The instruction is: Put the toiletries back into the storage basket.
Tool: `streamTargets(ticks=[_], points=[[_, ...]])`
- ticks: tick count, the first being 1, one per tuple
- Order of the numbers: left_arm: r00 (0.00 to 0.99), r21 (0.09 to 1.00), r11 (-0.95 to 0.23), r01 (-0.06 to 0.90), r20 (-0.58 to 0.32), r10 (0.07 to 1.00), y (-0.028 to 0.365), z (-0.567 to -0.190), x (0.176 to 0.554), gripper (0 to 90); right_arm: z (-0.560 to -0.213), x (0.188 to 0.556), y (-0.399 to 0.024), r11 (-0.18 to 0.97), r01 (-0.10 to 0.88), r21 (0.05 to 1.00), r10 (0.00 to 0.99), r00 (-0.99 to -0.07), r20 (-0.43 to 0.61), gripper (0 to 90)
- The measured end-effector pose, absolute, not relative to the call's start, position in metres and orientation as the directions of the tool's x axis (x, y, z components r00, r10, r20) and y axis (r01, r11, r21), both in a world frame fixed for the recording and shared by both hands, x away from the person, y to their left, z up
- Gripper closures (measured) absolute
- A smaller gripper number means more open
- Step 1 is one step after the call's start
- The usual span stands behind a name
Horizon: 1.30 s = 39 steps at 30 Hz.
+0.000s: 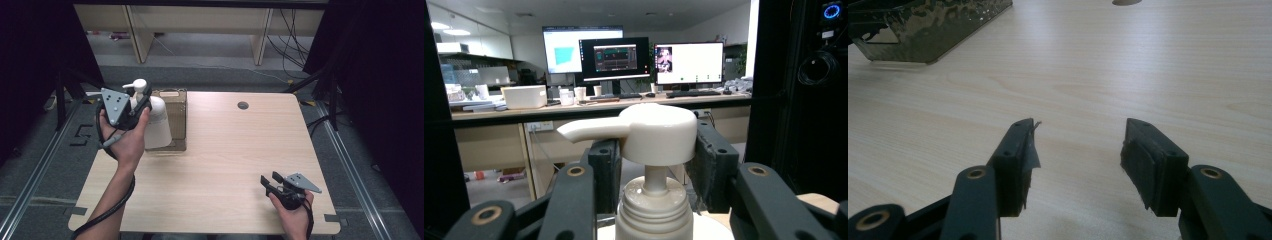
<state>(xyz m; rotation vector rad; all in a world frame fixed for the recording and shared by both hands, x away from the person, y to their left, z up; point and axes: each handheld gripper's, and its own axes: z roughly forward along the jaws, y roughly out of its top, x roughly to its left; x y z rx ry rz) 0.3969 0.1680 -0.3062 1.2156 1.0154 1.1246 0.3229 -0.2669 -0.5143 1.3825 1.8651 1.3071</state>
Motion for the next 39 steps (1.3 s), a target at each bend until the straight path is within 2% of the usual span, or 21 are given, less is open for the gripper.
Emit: streamTargets(ticks=[11, 12, 13, 19, 21, 22, 23, 39], points=[[0.159, 0.989, 0.012, -0.147, 0.012, 0.987, 0.170, -0.303, 0.405, 59.2, -0.514, 0.322, -0.266, 0.017, 0.482, 0.876, 0.909, -0.373, 0.188, 47.3], [0.158, 0.988, 0.011, -0.153, 0.014, 0.987, 0.170, -0.303, 0.405, 59.3, -0.514, 0.323, -0.267, 0.038, 0.462, 0.886, 0.910, -0.381, 0.160, 47.4], [0.157, 0.987, 0.011, -0.160, 0.015, 0.987, 0.170, -0.303, 0.406, 59.2, -0.514, 0.321, -0.264, -0.001, 0.497, 0.868, 0.909, -0.361, 0.208, 47.4], [0.161, 0.982, 0.014, -0.187, 0.017, 0.987, 0.171, -0.302, 0.409, 59.2, -0.514, 0.321, -0.265, 0.009, 0.487, 0.873, 0.909, -0.368, 0.195, 47.3], [0.155, 0.982, 0.010, -0.190, 0.020, 0.988, 0.172, -0.301, 0.411, 59.2, -0.514, 0.323, -0.267, 0.038, 0.464, 0.885, 0.910, -0.382, 0.161, 47.3], [0.155, 0.982, 0.010, -0.190, 0.020, 0.988, 0.172, -0.301, 0.411, 59.2, -0.514, 0.323, -0.267, 0.038, 0.464, 0.885, 0.910, -0.382, 0.161, 47.3], [0.157, 0.981, 0.010, -0.192, 0.021, 0.987, 0.172, -0.301, 0.412, 59.2, -0.514, 0.321, -0.264, -0.001, 0.497, 0.868, 0.909, -0.362, 0.208, 47.3], [0.165, 0.981, 0.012, -0.192, 0.021, 0.986, 0.171, -0.301, 0.426, 59.2, -0.514, 0.321, -0.265, 0.013, 0.488, 0.873, 0.908, -0.372, 0.194, 47.3]])
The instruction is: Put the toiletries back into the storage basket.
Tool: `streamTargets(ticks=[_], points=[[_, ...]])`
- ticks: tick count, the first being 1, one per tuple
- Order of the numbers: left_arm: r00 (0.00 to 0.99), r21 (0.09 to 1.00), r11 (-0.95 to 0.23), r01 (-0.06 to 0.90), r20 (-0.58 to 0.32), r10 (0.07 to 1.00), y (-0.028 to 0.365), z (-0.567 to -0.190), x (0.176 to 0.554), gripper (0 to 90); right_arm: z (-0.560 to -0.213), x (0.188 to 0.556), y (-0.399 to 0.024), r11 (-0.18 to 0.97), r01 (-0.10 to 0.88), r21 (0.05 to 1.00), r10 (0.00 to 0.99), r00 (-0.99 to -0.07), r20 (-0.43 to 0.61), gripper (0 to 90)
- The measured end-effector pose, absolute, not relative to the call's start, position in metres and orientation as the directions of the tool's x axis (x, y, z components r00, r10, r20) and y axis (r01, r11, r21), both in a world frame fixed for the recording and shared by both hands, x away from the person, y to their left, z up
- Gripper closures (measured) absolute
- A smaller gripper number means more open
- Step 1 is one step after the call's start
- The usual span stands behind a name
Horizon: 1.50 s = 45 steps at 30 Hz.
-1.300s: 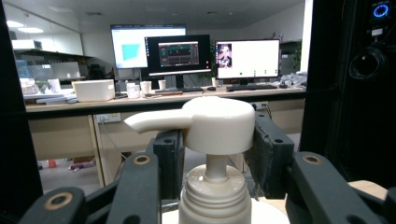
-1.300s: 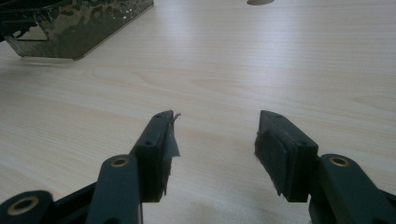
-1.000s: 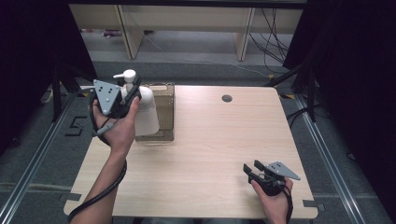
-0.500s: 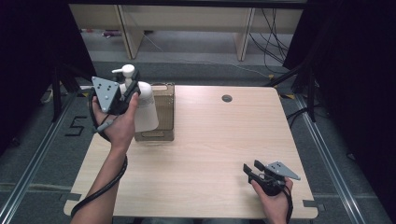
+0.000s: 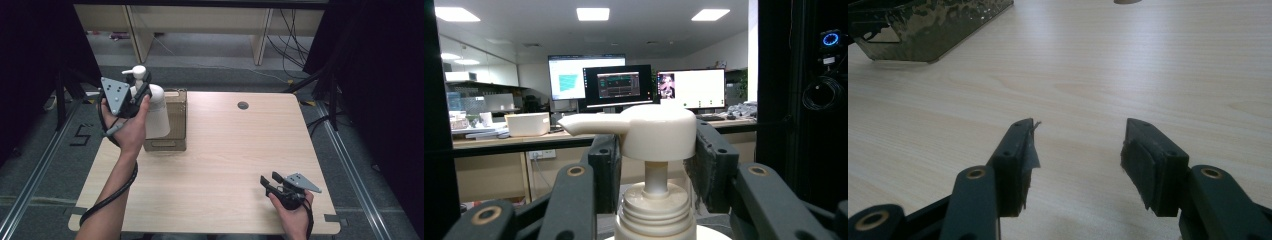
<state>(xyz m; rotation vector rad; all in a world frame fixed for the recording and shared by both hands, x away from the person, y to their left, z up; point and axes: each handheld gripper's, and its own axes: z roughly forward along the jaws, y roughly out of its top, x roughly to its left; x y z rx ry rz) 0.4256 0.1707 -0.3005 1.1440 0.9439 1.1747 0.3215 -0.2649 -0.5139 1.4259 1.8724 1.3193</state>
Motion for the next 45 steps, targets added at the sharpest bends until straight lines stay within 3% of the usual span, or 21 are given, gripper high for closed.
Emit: streamTargets(ticks=[45], points=[[0.145, 0.992, 0.004, -0.124, 0.014, 0.989, 0.175, -0.321, 0.458, 59.2, -0.515, 0.322, -0.264, 0.009, 0.479, 0.878, 0.903, -0.382, 0.199, 47.3]])
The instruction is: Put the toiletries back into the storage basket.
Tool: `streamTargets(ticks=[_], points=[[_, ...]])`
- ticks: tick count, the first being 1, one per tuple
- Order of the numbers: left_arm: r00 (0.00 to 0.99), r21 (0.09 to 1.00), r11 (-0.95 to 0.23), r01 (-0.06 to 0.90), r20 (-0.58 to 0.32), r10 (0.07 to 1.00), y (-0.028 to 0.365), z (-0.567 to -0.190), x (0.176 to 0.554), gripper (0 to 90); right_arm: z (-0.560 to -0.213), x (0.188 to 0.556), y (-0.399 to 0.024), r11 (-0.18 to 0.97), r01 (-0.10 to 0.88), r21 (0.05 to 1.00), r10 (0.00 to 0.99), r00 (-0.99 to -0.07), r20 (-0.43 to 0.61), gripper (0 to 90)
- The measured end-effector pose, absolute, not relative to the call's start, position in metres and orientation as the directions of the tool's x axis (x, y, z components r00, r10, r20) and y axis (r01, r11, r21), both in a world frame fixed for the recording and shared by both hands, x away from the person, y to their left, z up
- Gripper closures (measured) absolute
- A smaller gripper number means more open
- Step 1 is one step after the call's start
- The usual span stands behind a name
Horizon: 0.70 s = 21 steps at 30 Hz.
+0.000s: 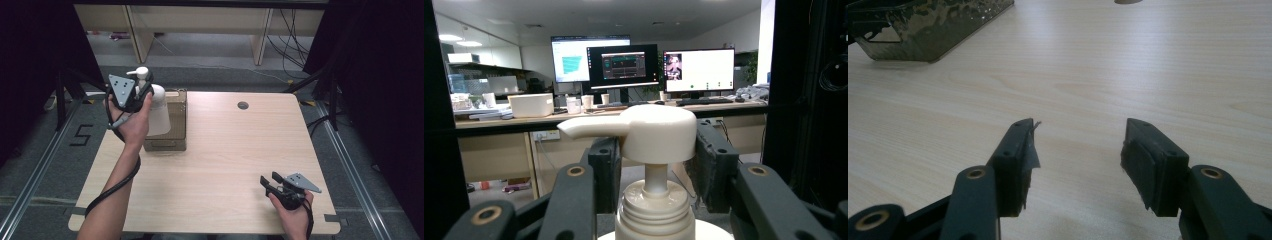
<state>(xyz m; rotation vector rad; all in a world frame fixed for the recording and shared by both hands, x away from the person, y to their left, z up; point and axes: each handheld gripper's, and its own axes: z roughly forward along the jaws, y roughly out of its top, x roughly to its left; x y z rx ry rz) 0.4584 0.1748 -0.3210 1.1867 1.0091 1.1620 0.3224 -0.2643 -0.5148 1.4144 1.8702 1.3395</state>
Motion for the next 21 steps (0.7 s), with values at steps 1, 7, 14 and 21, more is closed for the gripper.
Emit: streamTargets(ticks=[1, 7, 14, 21], points=[[0.146, 0.992, 0.002, -0.123, 0.016, 0.989, 0.174, -0.322, 0.459, 59.2, -0.515, 0.323, -0.265, 0.013, 0.476, 0.879, 0.903, -0.384, 0.195, 47.3], [0.153, 0.994, 0.003, -0.113, 0.014, 0.988, 0.174, -0.325, 0.461, 59.2, -0.515, 0.323, -0.265, 0.012, 0.477, 0.879, 0.902, -0.384, 0.196, 47.3], [0.153, 0.995, -0.001, -0.099, 0.016, 0.988, 0.173, -0.329, 0.462, 59.2, -0.515, 0.322, -0.264, 0.009, 0.480, 0.877, 0.902, -0.382, 0.200, 47.3], [0.152, 0.996, -0.004, -0.087, 0.017, 0.988, 0.173, -0.334, 0.463, 59.2, -0.515, 0.322, -0.264, 0.002, 0.484, 0.875, 0.900, -0.382, 0.209, 47.3]])
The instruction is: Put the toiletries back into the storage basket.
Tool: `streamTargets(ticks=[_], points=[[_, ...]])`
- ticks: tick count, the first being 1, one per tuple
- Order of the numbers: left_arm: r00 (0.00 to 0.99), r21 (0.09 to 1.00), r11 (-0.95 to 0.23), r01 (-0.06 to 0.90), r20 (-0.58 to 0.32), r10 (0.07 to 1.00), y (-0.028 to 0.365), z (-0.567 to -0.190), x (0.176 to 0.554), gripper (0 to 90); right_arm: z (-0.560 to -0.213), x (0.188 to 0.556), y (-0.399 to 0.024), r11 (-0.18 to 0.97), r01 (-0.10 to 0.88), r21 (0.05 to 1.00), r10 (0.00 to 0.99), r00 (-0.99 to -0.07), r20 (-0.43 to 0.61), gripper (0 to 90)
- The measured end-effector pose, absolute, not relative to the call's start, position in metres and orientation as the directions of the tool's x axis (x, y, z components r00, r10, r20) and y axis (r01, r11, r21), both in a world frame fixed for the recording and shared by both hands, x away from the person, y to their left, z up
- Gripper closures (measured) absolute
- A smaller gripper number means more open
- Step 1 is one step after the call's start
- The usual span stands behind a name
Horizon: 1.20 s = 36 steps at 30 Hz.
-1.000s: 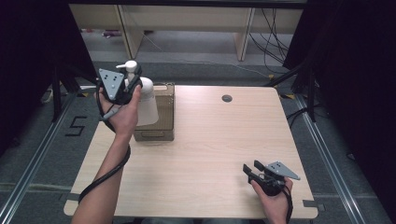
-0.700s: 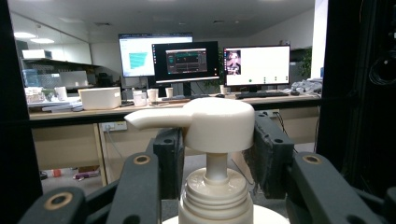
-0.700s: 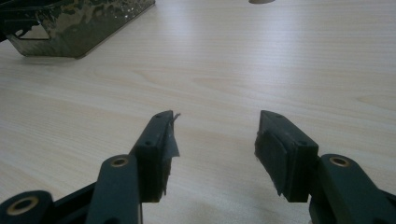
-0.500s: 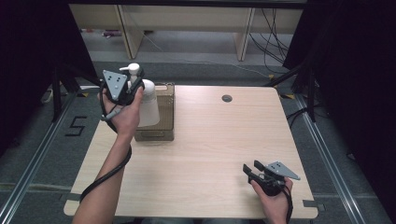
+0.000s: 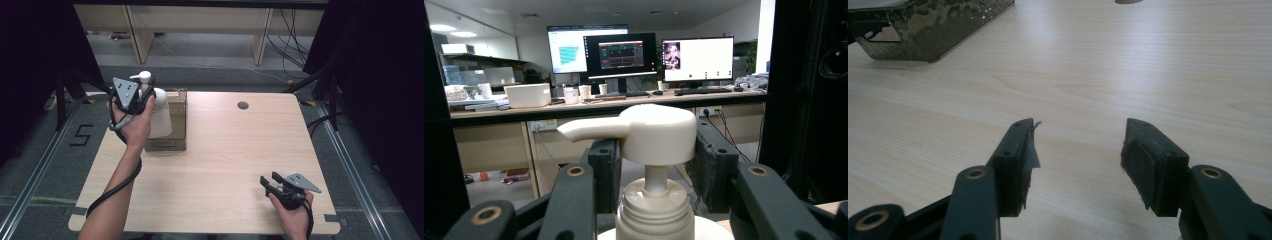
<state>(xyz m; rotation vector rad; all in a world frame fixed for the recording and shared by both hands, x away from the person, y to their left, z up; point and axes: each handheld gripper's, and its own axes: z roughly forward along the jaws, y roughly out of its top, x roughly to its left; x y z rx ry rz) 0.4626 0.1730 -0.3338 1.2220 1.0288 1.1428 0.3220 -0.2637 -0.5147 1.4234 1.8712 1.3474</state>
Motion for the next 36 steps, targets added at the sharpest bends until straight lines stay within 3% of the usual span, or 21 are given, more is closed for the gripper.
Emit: streamTargets(ticks=[36], points=[[0.157, 0.999, -0.010, -0.040, 0.016, 0.987, 0.173, -0.354, 0.458, 59.2, -0.515, 0.324, -0.266, 0.037, 0.458, 0.888, 0.903, -0.396, 0.166, 47.3]])
